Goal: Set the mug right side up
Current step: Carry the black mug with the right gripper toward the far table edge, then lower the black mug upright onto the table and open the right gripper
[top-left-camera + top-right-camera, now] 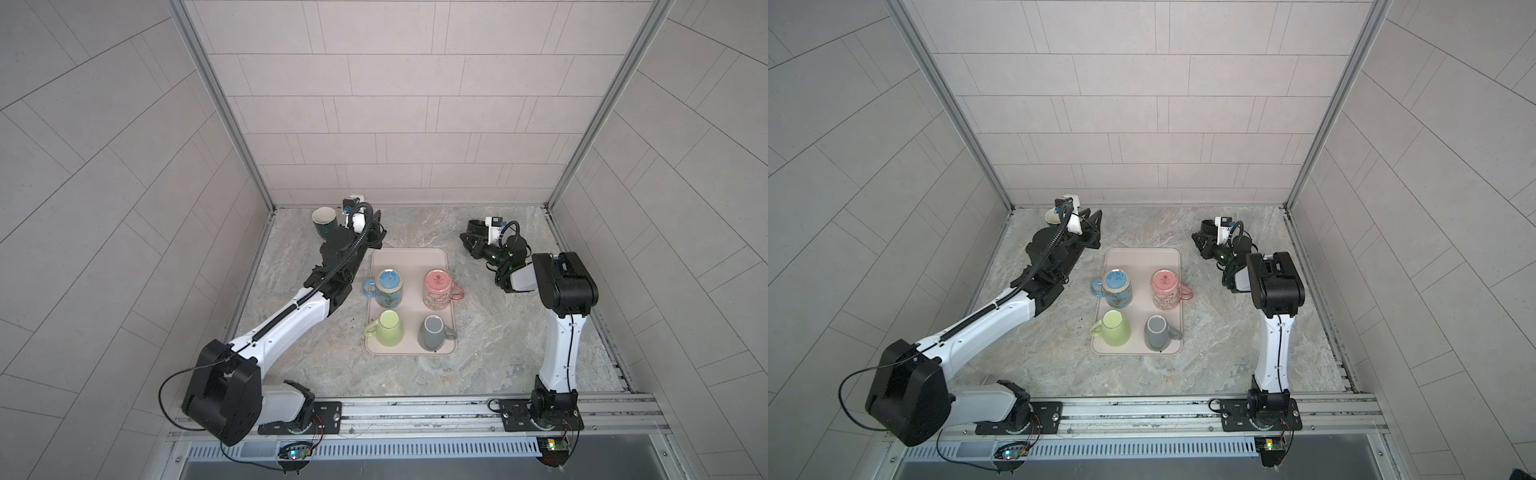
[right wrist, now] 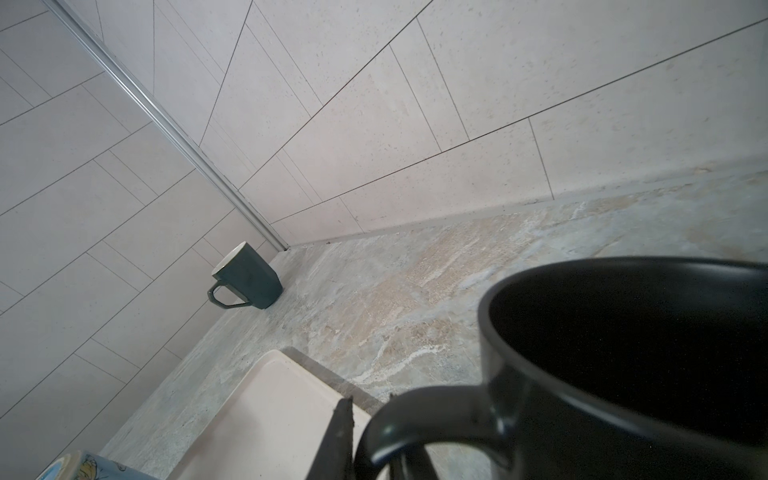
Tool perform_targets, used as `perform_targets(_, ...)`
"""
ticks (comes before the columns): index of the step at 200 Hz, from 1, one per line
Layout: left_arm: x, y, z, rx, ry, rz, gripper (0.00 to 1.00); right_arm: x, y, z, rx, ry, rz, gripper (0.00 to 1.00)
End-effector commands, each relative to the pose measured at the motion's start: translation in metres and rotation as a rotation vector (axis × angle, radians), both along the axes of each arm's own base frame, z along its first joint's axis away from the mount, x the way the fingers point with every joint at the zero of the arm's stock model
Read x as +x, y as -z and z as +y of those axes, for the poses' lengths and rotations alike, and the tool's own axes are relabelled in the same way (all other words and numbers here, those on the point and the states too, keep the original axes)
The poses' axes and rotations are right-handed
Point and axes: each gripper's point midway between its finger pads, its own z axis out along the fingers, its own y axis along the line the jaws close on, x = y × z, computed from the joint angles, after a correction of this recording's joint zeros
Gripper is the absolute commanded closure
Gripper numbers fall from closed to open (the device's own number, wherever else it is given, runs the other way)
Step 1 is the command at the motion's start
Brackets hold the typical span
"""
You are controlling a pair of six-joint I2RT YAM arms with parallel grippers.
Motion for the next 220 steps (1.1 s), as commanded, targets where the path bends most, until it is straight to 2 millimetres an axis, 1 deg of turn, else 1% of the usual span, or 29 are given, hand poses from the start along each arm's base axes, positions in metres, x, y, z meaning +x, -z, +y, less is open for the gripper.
perform_targets(1, 0.0, -0.015, 0.001, -0.03, 0.005, -0.043, 0.63, -0.001, -0.013, 0.003, -0.026, 0.004, -0.052, 0.8)
perform_targets(51, -0.001, -0.012, 0.002, -0.028, 0.005, -0.039, 0.63, -0.002, -0.007, 0.001, -0.032, 0.017, -0.028, 0.8)
perform_targets(104, -0.003, -0.009, 0.003, -0.025, 0.0, -0.038, 0.63, -0.002, -0.003, 0.004, -0.063, 0.019, -0.008, 0.8)
perform_targets(164, -0.007, -0.011, 0.007, -0.025, -0.009, -0.044, 0.63, 0.0, 0.001, 0.002, -0.072, 0.042, 0.022, 0.8)
perform_targets(194, -0.007, -0.011, 0.01, -0.022, -0.024, -0.034, 0.63, -0.006, -0.007, 0.0, -0.093, 0.05, 0.028, 0.78)
perform_targets(220, -0.009, -0.011, 0.015, -0.021, -0.04, -0.018, 0.62, -0.02, -0.015, 0.0, -0.113, 0.06, 0.043, 0.74)
